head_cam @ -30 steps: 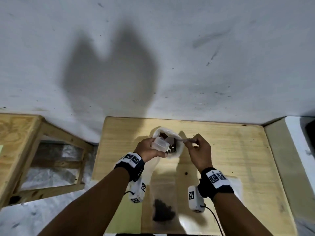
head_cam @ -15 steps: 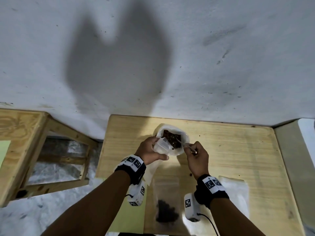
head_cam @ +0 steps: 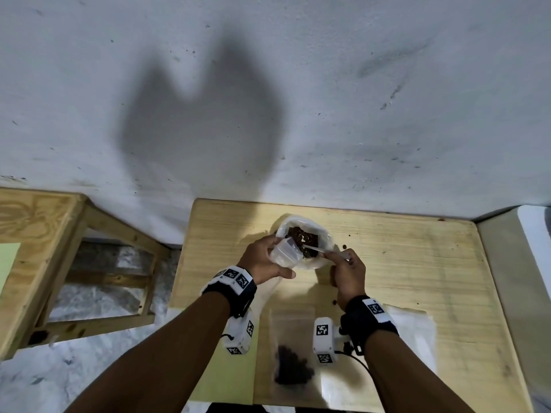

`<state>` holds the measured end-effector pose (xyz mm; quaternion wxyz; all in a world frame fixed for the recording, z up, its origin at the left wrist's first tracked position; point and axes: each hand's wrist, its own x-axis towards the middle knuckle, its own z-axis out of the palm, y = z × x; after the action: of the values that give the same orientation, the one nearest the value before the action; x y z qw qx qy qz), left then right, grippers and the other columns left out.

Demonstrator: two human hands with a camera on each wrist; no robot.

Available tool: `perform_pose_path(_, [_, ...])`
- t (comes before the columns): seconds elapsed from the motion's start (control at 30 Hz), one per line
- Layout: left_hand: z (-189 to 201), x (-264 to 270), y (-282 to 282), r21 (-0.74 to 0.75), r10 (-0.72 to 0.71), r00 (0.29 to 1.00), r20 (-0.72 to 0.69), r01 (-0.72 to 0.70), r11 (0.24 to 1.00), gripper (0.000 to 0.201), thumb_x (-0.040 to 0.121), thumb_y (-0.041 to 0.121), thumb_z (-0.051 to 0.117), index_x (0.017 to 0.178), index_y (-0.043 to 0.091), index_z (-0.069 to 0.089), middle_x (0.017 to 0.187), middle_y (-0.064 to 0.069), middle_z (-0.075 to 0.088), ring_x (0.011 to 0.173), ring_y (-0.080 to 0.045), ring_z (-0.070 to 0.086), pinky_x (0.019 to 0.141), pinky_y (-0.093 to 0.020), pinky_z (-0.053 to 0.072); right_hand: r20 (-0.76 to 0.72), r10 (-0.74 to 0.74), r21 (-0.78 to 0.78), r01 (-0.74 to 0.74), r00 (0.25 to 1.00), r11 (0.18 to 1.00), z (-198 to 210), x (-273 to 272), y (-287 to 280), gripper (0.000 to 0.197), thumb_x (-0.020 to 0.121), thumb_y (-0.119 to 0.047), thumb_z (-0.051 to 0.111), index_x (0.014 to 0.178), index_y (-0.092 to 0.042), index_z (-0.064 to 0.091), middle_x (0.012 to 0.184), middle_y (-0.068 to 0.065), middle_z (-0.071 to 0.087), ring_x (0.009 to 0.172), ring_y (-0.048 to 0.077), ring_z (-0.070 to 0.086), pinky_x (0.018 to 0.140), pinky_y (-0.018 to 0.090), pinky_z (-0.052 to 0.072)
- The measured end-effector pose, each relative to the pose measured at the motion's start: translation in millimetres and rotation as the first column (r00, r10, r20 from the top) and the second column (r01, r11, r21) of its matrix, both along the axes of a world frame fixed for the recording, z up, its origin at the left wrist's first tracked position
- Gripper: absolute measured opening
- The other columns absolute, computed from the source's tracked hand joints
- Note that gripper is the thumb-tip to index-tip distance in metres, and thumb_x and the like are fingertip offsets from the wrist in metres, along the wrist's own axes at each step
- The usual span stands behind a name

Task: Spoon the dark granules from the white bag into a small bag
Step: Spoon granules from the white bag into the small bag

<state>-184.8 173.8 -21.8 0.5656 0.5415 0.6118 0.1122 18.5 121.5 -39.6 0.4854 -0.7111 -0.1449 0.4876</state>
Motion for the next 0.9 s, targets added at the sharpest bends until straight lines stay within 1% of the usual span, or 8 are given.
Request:
perform_pose_path(0.1, [1.0, -1.7, 0.4, 0.01, -0.002, 1.0, -0.016, 0.003, 1.0, 0.102, 0.053, 0.022, 0.096, 0.142, 0.018, 0.046, 0.14, 0.003, 0.052, 0.127, -0.017, 0.051, 0.101, -0.028, 0.044, 0.004, -0.012, -0.016, 0.012, 1.0, 1.0, 4.2, 12.3, -2.3, 0.039, 0.079, -0.008, 0.075, 0.057, -0.024, 0.048, 0.056, -0.002, 0.035, 0.047, 0.012, 0.028, 0.05, 0.026, 0.024])
perform_pose_path(0.27, [2.3, -1.7, -0.7, 0.028, -0.021, 0.999, -0.034, 0.022, 0.999, 0.103, 0.052, 0.022, 0.096, 0.142, 0.02, 0.046, 0.141, 0.003, 0.051, 0.127, -0.016, 0.05, 0.101, -0.029, 0.045, 0.034, 0.0, 0.041, -0.001, 0.999, 0.999, 16.8, 32.9, -6.6, 0.026, 0.084, -0.005, 0.07, 0.068, -0.014, 0.052, 0.075, 0.016, 0.048, 0.043, 0.012, 0.028, 0.043, 0.021, 0.024])
perform_pose_path(0.47, [0.6, 0.4, -1.1, 0.043, -0.014, 0.999, -0.049, 0.016, 0.999, 0.102, 0.051, 0.022, 0.097, 0.14, 0.02, 0.048, 0.138, 0.003, 0.053, 0.124, -0.017, 0.052, 0.099, -0.029, 0.047, 0.023, 0.053, 0.165, -0.056, 0.998, 0.985, 45.2, 40.5, -6.5, 0.038, 0.086, 0.0, 0.066, 0.06, -0.02, 0.048, 0.08, 0.028, 0.06, 0.042, 0.014, 0.022, 0.044, 0.024, 0.019])
perform_pose_path(0.63, [-1.0, 2.2, -0.9, 0.046, 0.001, 0.999, -0.039, 0.001, 0.999, 0.101, 0.051, 0.023, 0.097, 0.139, 0.02, 0.049, 0.137, 0.003, 0.054, 0.12, -0.015, 0.052, 0.096, -0.028, 0.047, 0.272, 0.252, 0.247, -0.32, 0.929, 0.915, 60.6, 28.1, -0.2, 0.036, 0.083, 0.0, 0.073, 0.065, -0.009, 0.044, 0.058, 0.002, 0.047, 0.05, 0.012, 0.033, 0.049, 0.024, 0.03])
perform_pose_path(0.7, [-0.5, 2.0, -1.2, 0.039, 0.021, 0.999, -0.03, -0.02, 0.999, 0.1, 0.05, 0.022, 0.097, 0.139, 0.02, 0.05, 0.133, 0.005, 0.055, 0.116, -0.013, 0.054, 0.096, -0.028, 0.048, 0.355, 0.321, 0.249, -0.42, 0.878, 0.873, 64.8, 20.3, 1.3, 0.038, 0.083, 0.0, 0.075, 0.063, -0.015, 0.046, 0.063, 0.003, 0.058, 0.05, 0.003, 0.042, 0.051, 0.016, 0.034])
perform_pose_path(0.77, [0.0, 2.1, -1.7, 0.028, 0.039, 0.999, -0.019, -0.039, 0.999, 0.1, 0.049, 0.022, 0.097, 0.138, 0.021, 0.051, 0.129, 0.007, 0.056, 0.113, -0.013, 0.056, 0.097, -0.031, 0.05, 0.379, 0.314, 0.263, -0.427, 0.87, 0.865, 67.2, 17.9, 2.3, 0.037, 0.083, 0.001, 0.074, 0.064, -0.016, 0.049, 0.07, 0.005, 0.066, 0.052, 0.001, 0.045, 0.053, 0.014, 0.035])
perform_pose_path(0.83, [0.5, 1.5, -2.4, 0.027, 0.05, 0.999, -0.01, -0.05, 0.998, 0.099, 0.048, 0.022, 0.097, 0.136, 0.022, 0.052, 0.129, 0.005, 0.058, 0.113, -0.014, 0.058, 0.098, -0.036, 0.052, 0.389, 0.231, 0.292, -0.357, 0.892, 0.887, 66.0, 22.2, 3.6, 0.03, 0.083, 0.0, 0.075, 0.067, -0.007, 0.05, 0.064, -0.007, 0.063, 0.054, 0.008, 0.041, 0.053, 0.019, 0.033])
perform_pose_path(0.9, [0.2, 0.0, -2.9, 0.03, 0.053, 0.999, -0.01, -0.053, 0.998, 0.1, 0.047, 0.023, 0.097, 0.136, 0.022, 0.053, 0.129, 0.005, 0.059, 0.113, -0.015, 0.059, 0.098, -0.038, 0.052, 0.401, 0.15, 0.302, -0.284, 0.904, 0.91, 59.7, 28.6, 4.6, 0.029, 0.082, -0.001, 0.075, 0.068, -0.005, 0.05, 0.064, 0.0, 0.061, 0.055, 0.015, 0.039, 0.052, 0.027, 0.032])
